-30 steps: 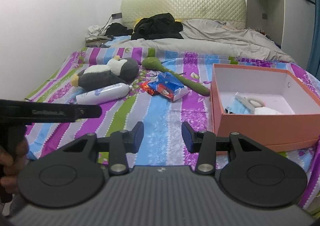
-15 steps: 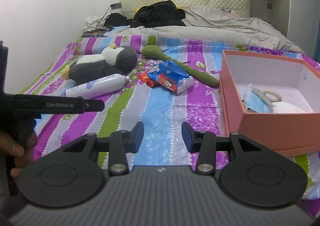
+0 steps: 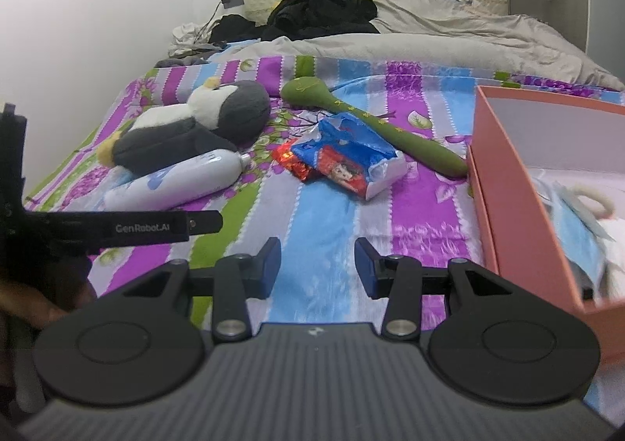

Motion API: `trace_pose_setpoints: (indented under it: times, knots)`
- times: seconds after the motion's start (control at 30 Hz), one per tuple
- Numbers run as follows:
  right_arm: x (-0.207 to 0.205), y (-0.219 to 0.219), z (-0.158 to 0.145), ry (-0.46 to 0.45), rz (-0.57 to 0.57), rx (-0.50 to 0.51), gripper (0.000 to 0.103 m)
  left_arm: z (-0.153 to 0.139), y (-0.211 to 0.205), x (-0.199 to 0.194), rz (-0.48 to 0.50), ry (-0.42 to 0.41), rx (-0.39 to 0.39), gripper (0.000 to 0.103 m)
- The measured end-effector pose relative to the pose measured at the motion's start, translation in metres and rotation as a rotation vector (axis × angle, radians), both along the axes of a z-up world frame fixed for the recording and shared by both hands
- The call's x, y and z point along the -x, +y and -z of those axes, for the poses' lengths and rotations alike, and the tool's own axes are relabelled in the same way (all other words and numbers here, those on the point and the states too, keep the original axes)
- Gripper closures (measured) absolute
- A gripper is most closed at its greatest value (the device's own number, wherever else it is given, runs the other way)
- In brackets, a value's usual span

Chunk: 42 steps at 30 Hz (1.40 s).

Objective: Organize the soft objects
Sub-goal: 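Move both tools toward the blue plastic bag and red candy wrappers, then close the right tool on the blue plastic bag while the left tool grasps the red candy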

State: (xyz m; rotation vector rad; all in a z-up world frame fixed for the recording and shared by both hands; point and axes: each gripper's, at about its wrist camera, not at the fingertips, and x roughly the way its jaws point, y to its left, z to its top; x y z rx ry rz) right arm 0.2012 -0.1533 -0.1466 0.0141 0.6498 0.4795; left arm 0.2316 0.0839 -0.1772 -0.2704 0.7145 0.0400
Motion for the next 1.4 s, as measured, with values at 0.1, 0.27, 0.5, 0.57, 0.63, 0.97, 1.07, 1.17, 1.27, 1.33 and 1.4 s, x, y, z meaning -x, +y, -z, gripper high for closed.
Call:
trace_pose_setpoints:
  times: [0.1,0.27,0.5,0.57,0.63,0.97,1.07,1.17,1.27,1.33,1.4]
  knots:
    - [-0.027,0.006,0.008,0.009,0.017,0.004,0.059,0.009,0.004,-0.027,0.002,-0.002,0.007,0.044]
    - [-0.071,0.014,0.023,0.026,0.048,0.017,0.059,0.022,0.008,-0.071,0.032,-0.003,0.012,0.044]
    - [-0.123,0.018,0.034,0.011,0.111,0.021,0.059,0.04,0.009,-0.117,0.078,-0.011,-0.001,0.044]
    - [-0.137,0.02,0.039,0.02,0.132,0.013,0.059,0.044,0.007,-0.127,0.097,-0.02,-0.012,0.044]
    - [-0.149,0.021,0.044,0.029,0.148,0.003,0.059,0.047,0.005,-0.135,0.12,-0.047,-0.021,0.044]
    - [-0.183,0.013,0.069,0.093,0.235,-0.118,0.041,0.065,-0.016,-0.159,0.208,-0.102,-0.144,0.044]
    - [-0.189,0.014,0.074,0.098,0.212,-0.123,0.039,0.069,-0.017,-0.162,0.222,-0.102,-0.153,0.043]
    - [-0.196,0.016,0.078,0.115,0.191,-0.125,0.039,0.072,-0.017,-0.165,0.223,-0.097,-0.148,0.044]
    - [-0.201,0.019,0.08,0.115,0.173,-0.105,0.044,0.073,-0.016,-0.166,0.213,-0.09,-0.131,0.044]
    - [-0.205,0.021,0.083,0.131,0.156,-0.099,0.053,0.074,-0.017,-0.167,0.211,-0.089,-0.13,0.045]
    - [-0.208,0.023,0.086,0.144,0.159,-0.087,0.063,0.075,-0.017,-0.166,0.206,-0.087,-0.121,0.046]
